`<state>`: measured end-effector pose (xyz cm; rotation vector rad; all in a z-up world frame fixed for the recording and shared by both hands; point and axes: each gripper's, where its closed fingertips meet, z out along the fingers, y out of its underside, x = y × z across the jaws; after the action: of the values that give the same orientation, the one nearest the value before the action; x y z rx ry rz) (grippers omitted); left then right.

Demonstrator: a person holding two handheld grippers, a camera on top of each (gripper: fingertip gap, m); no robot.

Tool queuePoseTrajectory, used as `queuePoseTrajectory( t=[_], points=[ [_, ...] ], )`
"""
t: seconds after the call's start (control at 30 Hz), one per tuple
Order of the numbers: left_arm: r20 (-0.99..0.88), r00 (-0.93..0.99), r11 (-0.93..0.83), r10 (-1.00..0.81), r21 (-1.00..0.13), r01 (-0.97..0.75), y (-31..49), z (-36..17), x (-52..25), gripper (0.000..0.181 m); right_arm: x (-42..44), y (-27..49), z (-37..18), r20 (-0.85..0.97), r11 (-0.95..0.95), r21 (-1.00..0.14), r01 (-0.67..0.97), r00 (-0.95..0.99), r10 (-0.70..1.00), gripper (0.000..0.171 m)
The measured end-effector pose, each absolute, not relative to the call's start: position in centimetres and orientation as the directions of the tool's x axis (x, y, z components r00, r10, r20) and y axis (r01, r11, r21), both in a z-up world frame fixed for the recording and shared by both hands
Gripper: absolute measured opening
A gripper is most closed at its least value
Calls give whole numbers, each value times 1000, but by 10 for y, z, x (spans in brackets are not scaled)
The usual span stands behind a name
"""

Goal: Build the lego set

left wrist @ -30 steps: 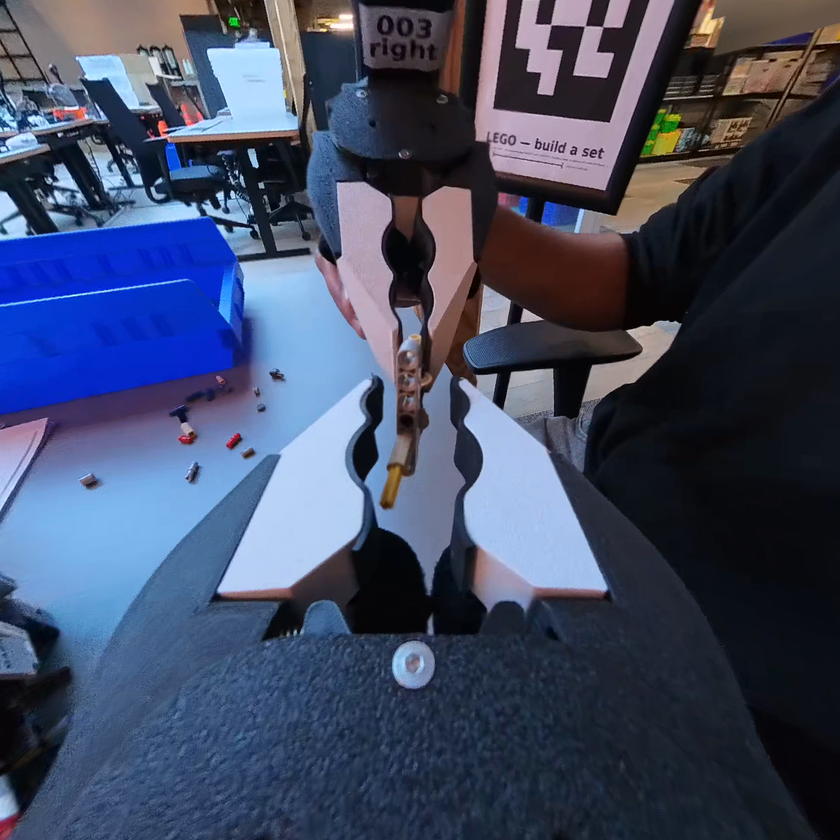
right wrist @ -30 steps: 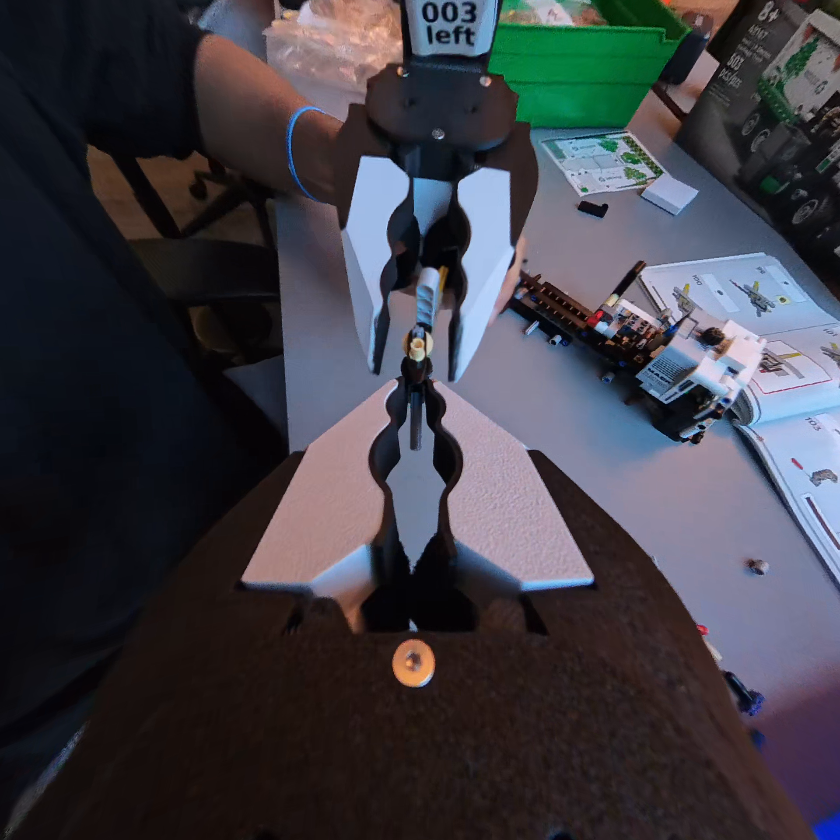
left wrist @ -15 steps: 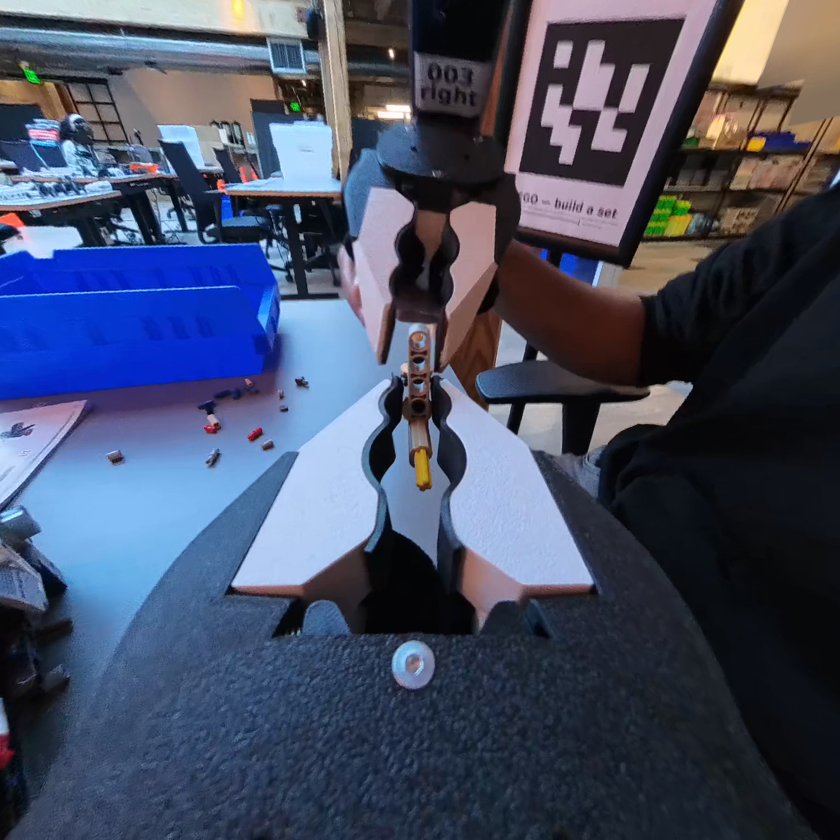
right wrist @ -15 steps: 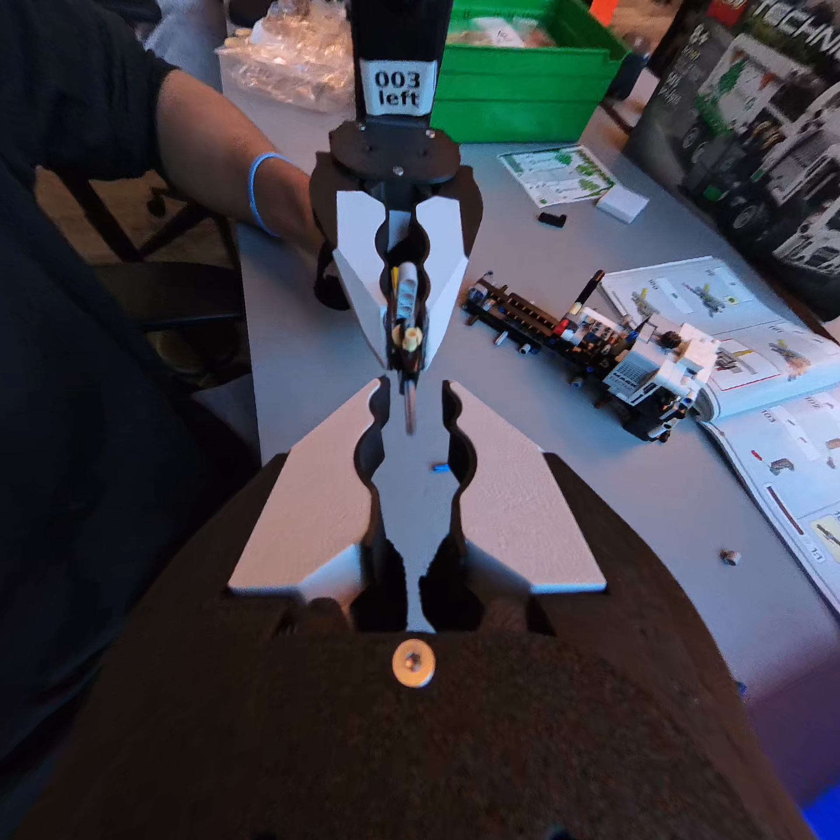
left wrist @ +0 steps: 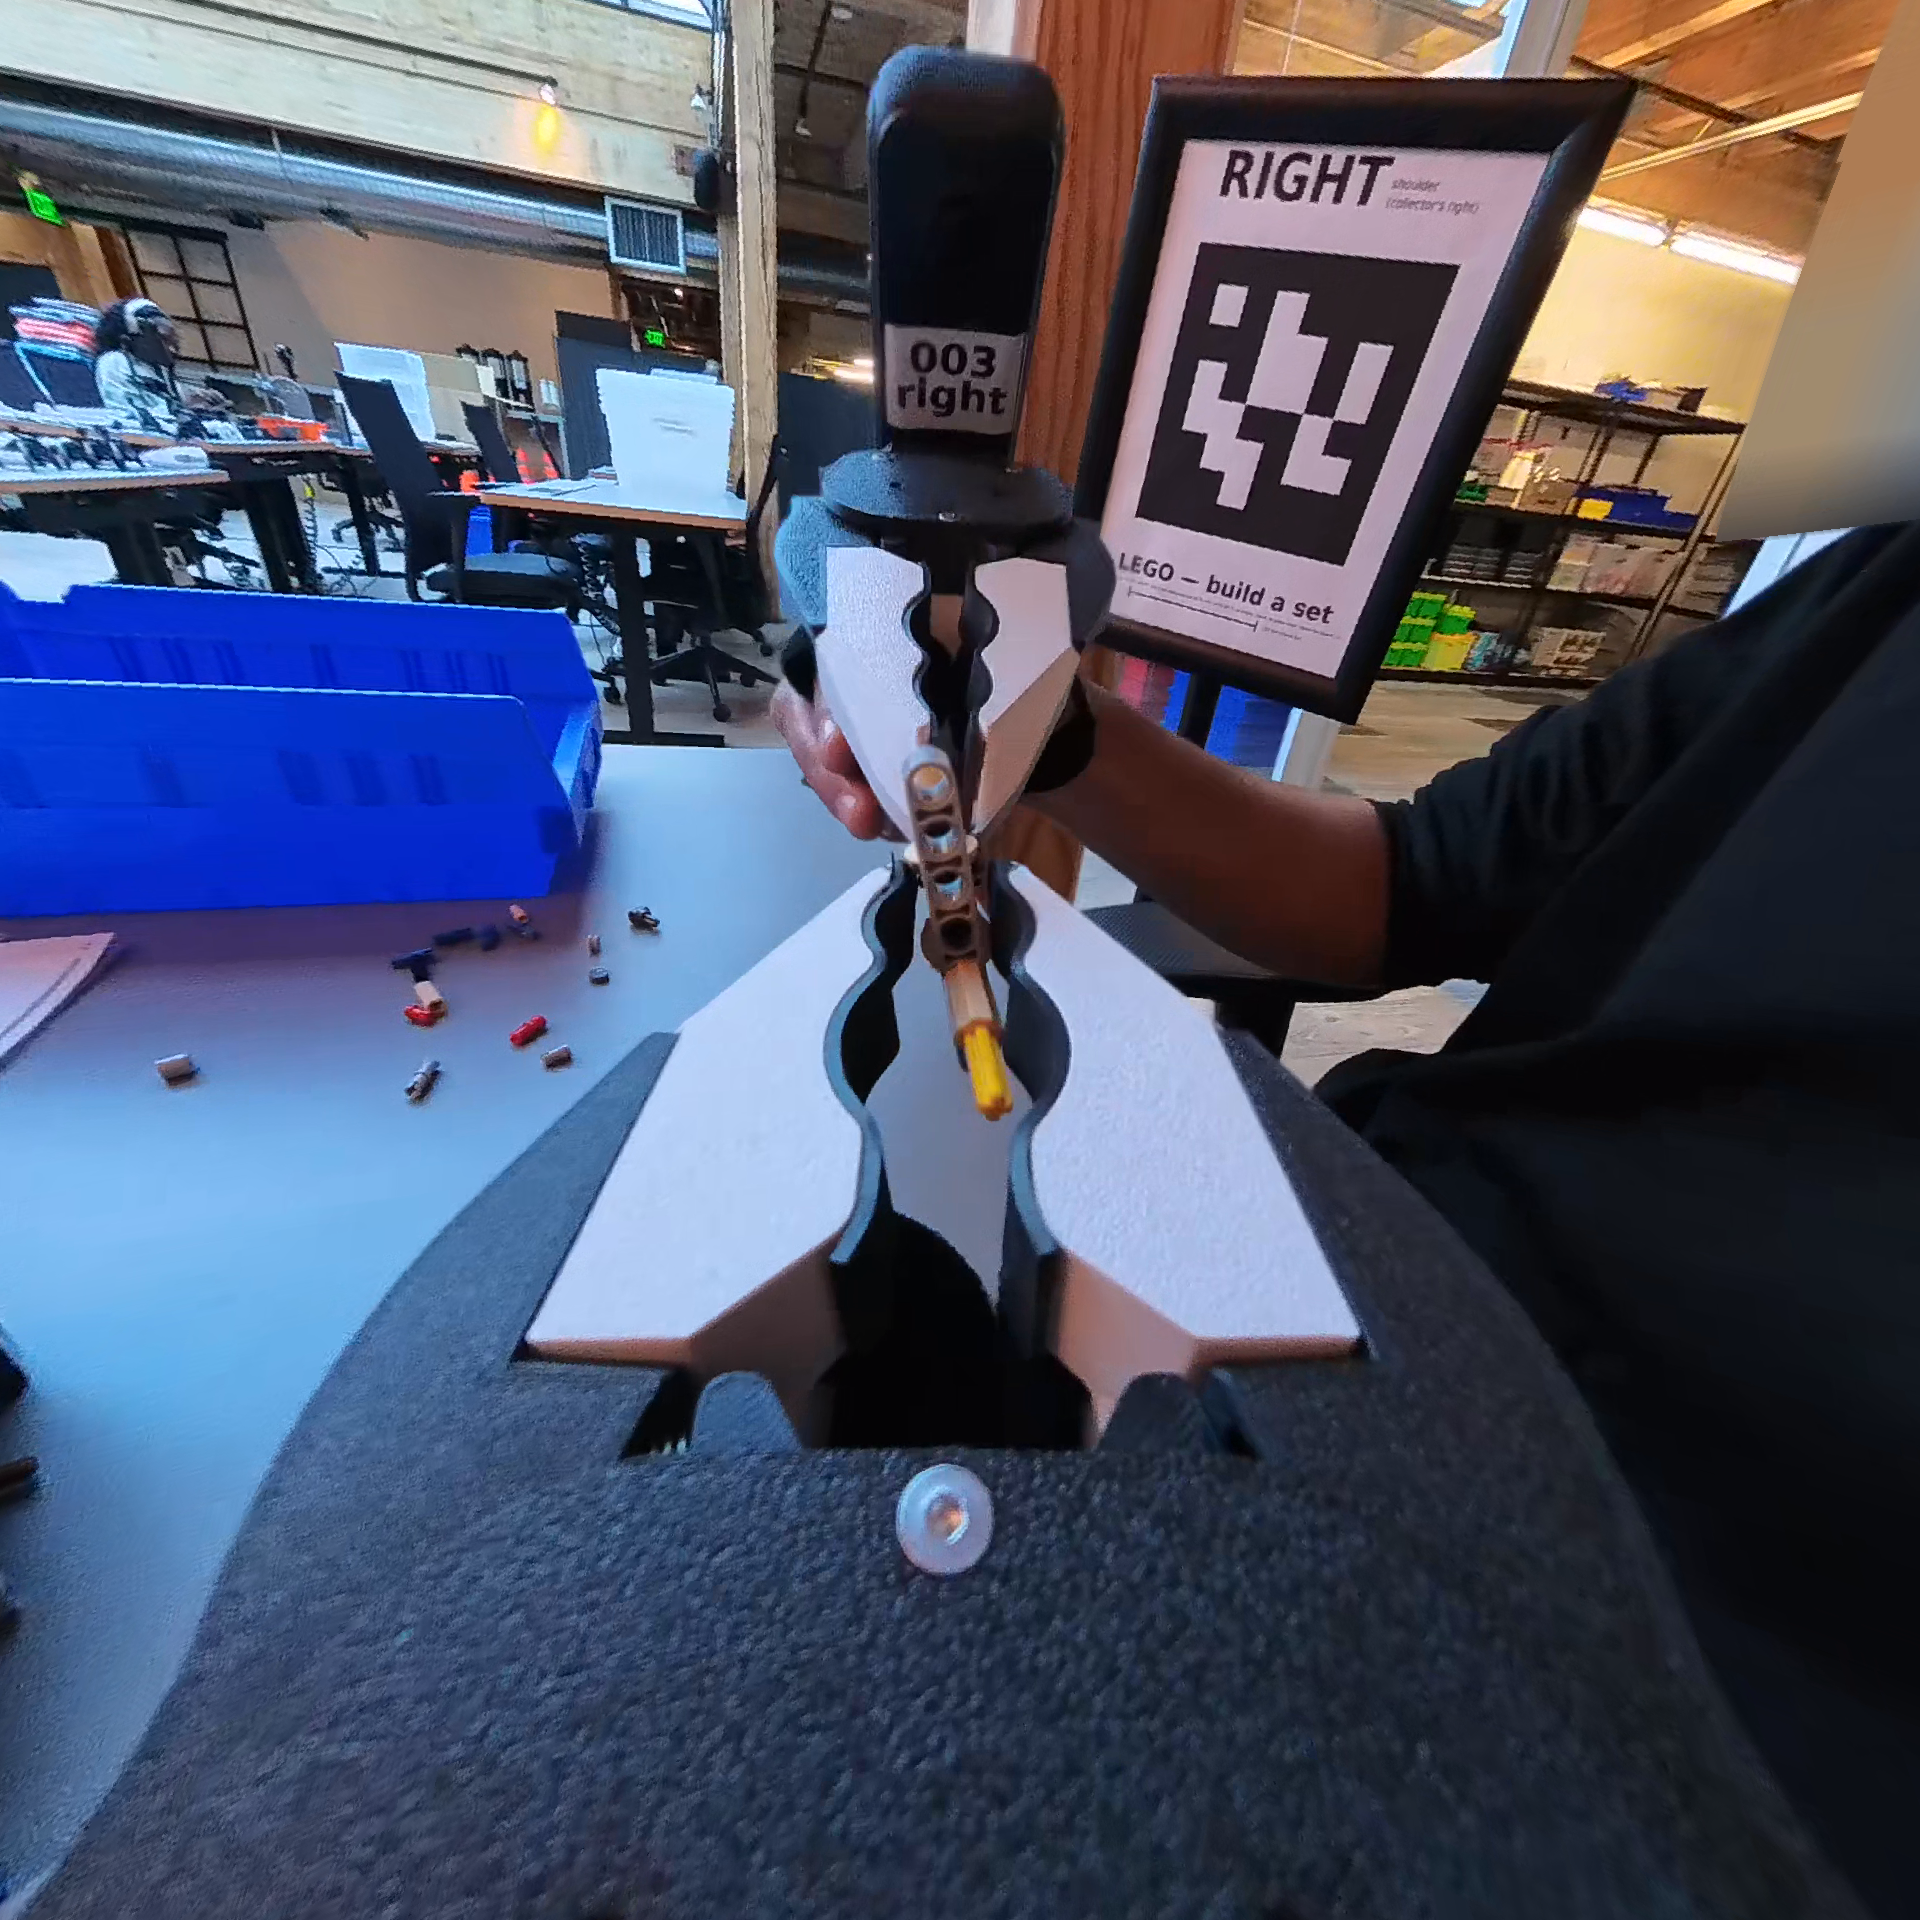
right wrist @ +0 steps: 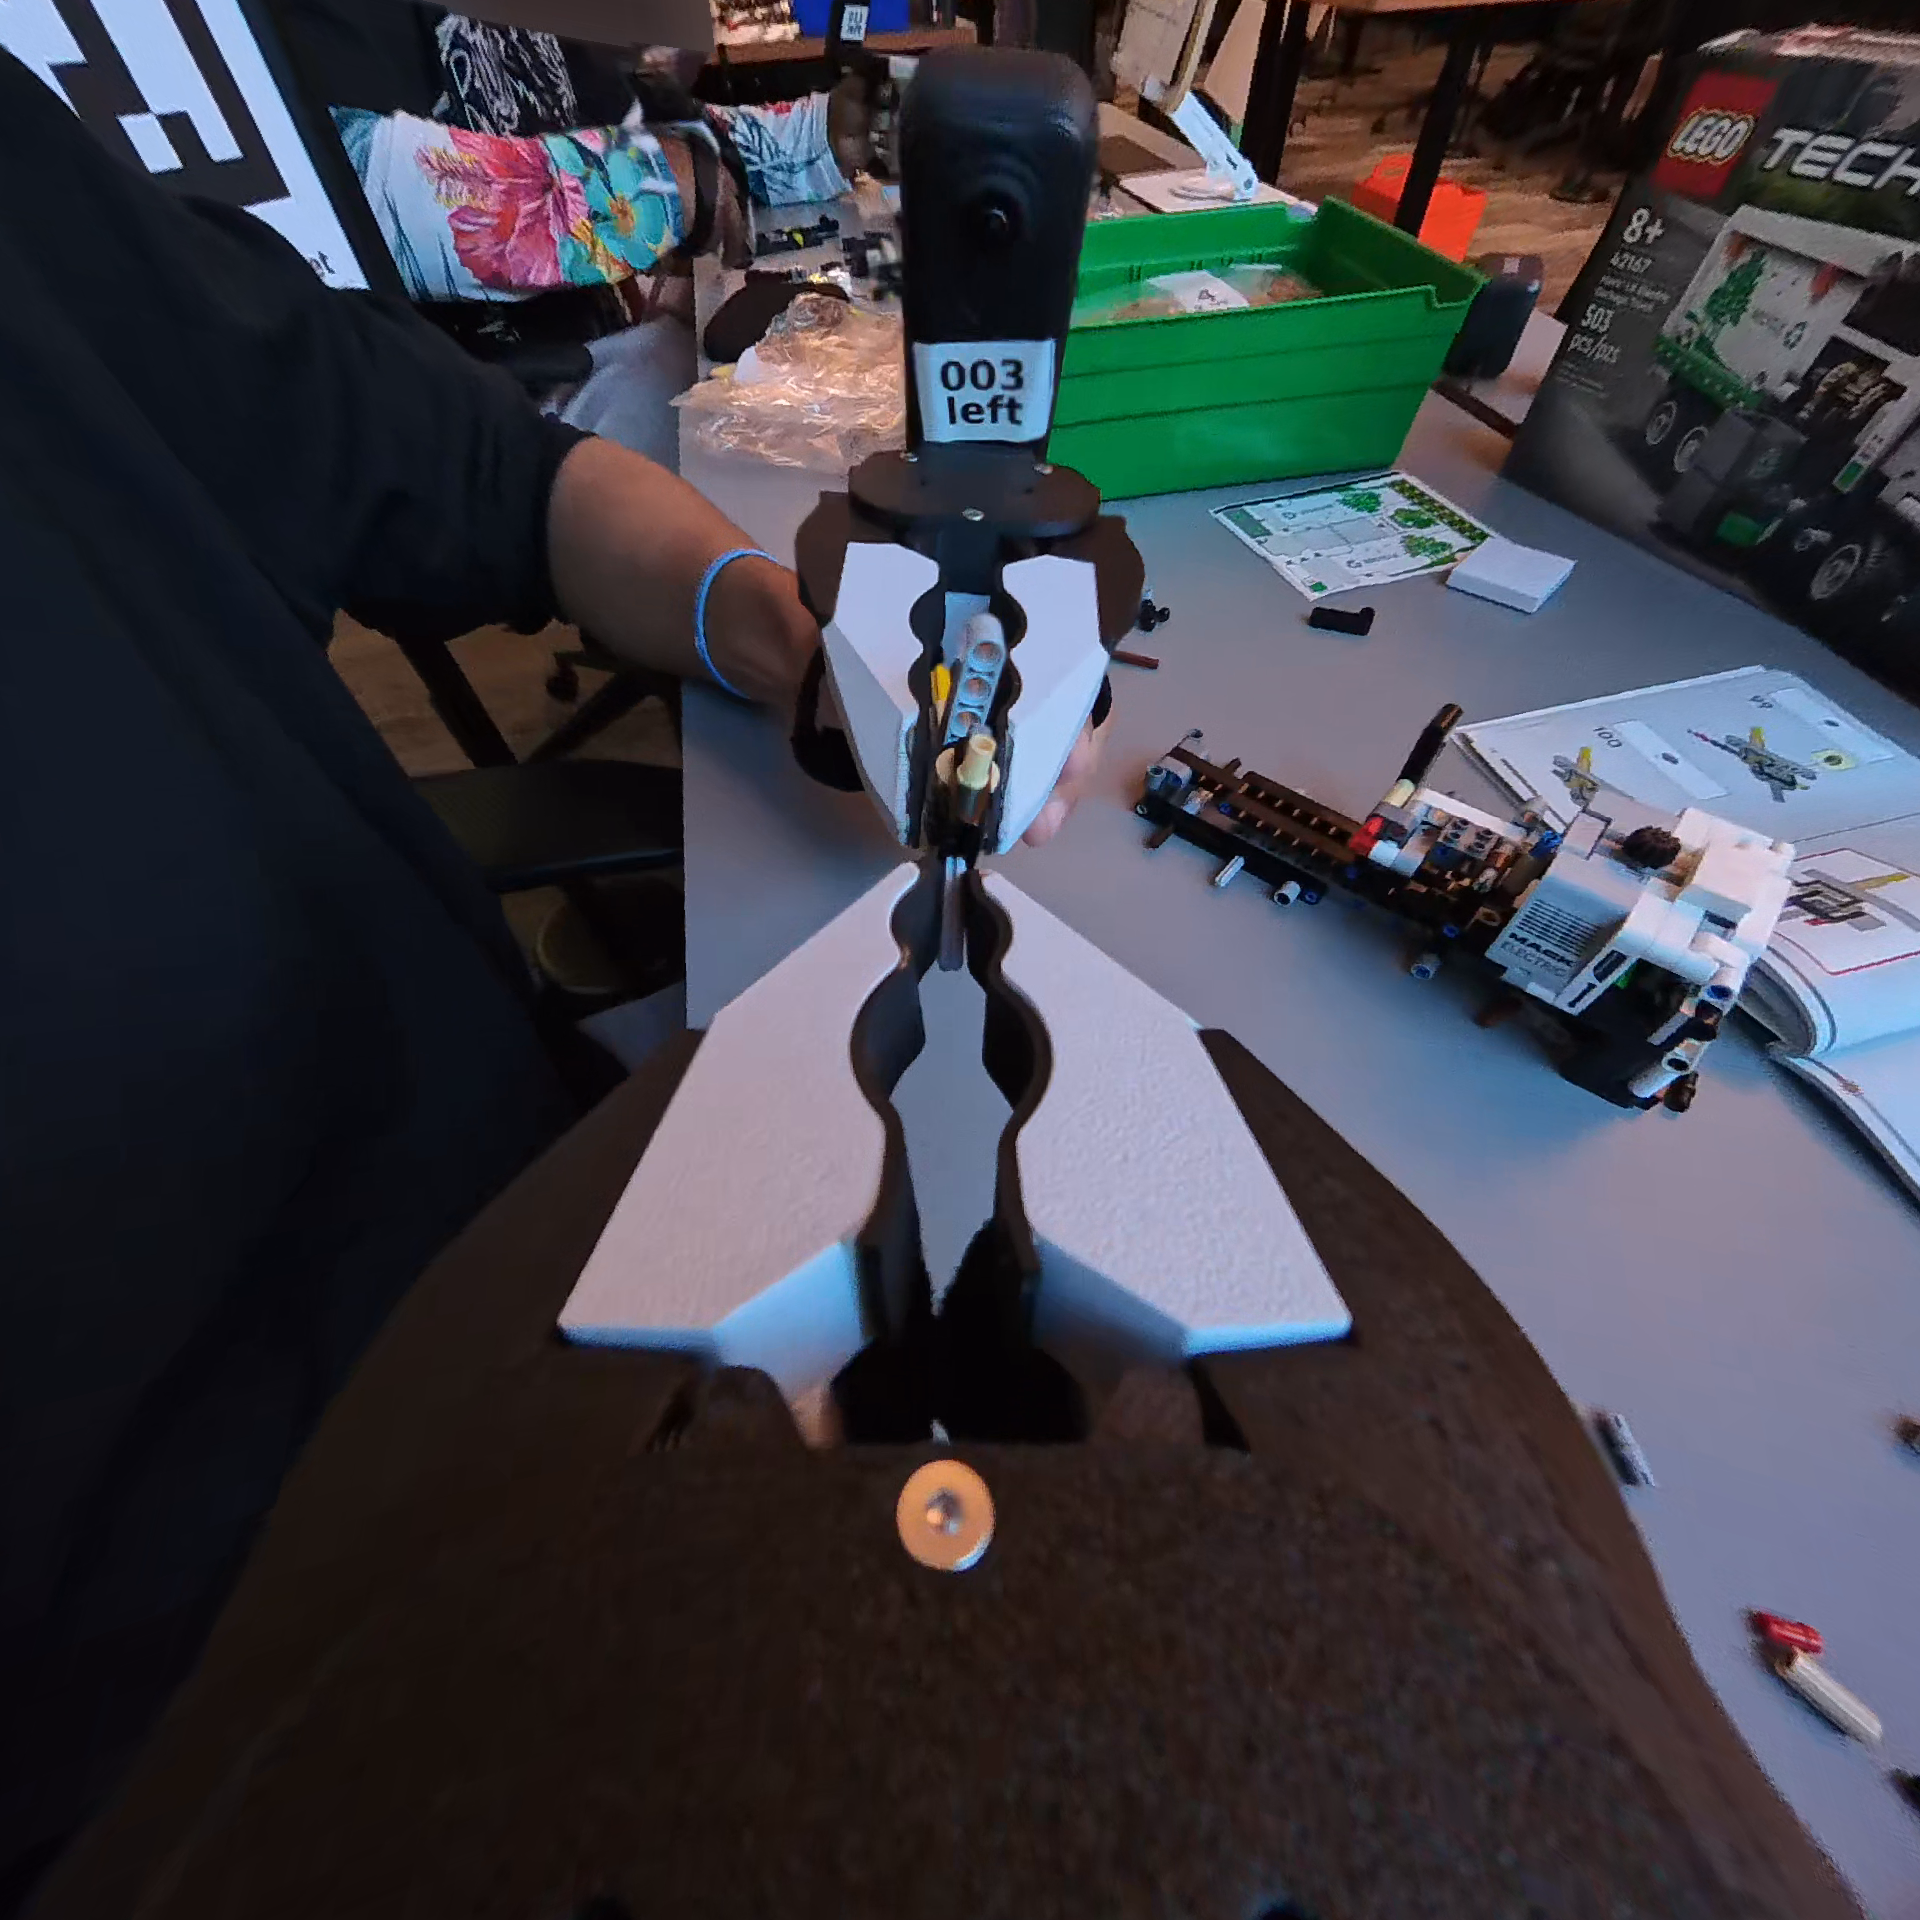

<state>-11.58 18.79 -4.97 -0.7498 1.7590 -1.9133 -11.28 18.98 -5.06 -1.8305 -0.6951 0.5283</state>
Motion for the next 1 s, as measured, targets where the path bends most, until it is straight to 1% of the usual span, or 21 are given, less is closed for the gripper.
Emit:
queuePoseTrajectory(
  t=[0.1, 0.27, 0.37, 0.4, 0.6, 0.73, 0.83, 0.93, 0.97, 1.0],
  points=[
    [118, -771, -119, -625, -991, -56, 187, -49, -117, 12, -113, 189, -50, -14, -274, -932, 235, 735, 678, 3],
    [136, -769, -140, -624, -988, -61, 188, -47, -116, 25, -113, 190, -51, -13, -271, -934, 232, 738, 675, 3],
    [157, -763, -170, -627, -984, -62, 190, -46, -114, 25, -114, 192, -57, 3, -275, -928, 251, 744, 668, 3],
    [165, -761, -175, -628, -982, -69, 190, -47, -113, 25, -115, 193, -56, 9, -266, -931, 250, 745, 667, 3],
    [176, -768, -190, -616, -979, -73, 190, -47, -114, 11, -117, 195, -56, 18, -263, -929, 259, 744, 668, 3],
    [194, -774, -202, -603, -976, -87, 188, -48, -115, 10, -118, 195, -57, 24, -258, -929, 264, 740, 672, 3],
    [225, -799, -224, -558, -968, -116, 185, -47, -119, 10, -121, 192, -56, 37, -241, -930, 278, 722, 691, 3],
    [287, -821, -251, -493, -951, -181, 182, -44, -124, 10, -124, 189, -51, 33, -226, -938, 264, 716, 697, 4],
    [296, -832, -253, -469, -948, -195, 181, -43, -127, 10, -124, 185, -51, 31, -230, -935, 270, 708, 705, 9],
    [299, -838, -256, -457, -946, -198, 182, -41, -130, 10, -114, 182, -51, 30, -254, -927, 276, 730, 683, 21]
  ],
)
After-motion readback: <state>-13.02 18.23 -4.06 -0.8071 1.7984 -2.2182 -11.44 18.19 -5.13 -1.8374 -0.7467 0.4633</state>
